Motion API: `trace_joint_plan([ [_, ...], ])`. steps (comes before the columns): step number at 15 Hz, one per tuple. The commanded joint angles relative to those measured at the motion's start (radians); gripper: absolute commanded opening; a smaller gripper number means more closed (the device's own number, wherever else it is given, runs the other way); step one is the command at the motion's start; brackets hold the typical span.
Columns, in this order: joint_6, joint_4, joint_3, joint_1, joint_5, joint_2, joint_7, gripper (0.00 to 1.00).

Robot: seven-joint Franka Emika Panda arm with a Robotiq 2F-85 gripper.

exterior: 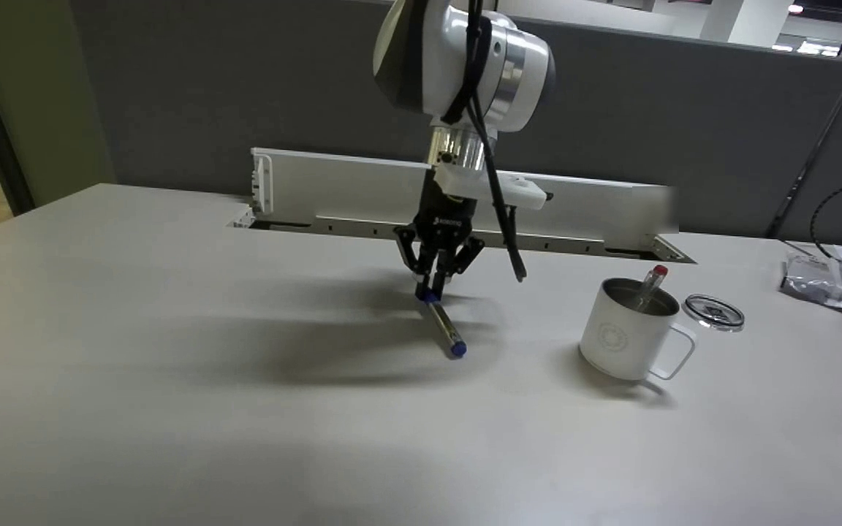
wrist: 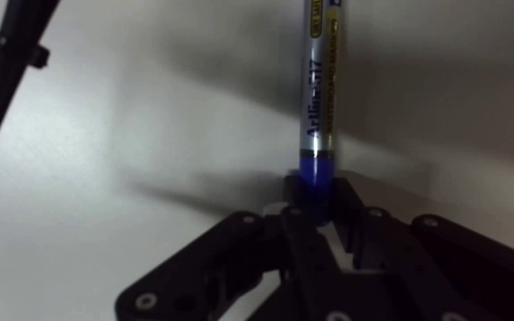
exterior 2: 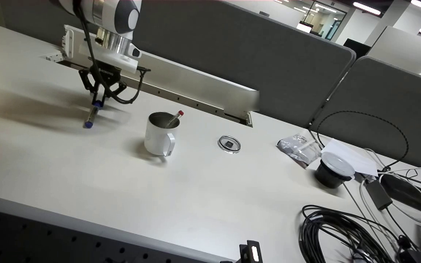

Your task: Take the blue marker from the cup and put it on the table

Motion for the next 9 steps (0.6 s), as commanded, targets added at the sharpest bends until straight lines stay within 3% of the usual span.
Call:
trace_joint_plan([
  [1,-0.027,0.017,-0.011,0.033,-0.069,-0.02,0.068,0.57],
  [8,-0.141,-0.134,-0.05,0.022,-0.161,-0.277,0.078,0.97],
  [9,-0.163,-0.156,-0.059,0.018,-0.177,-0.316,0.078,0.99],
])
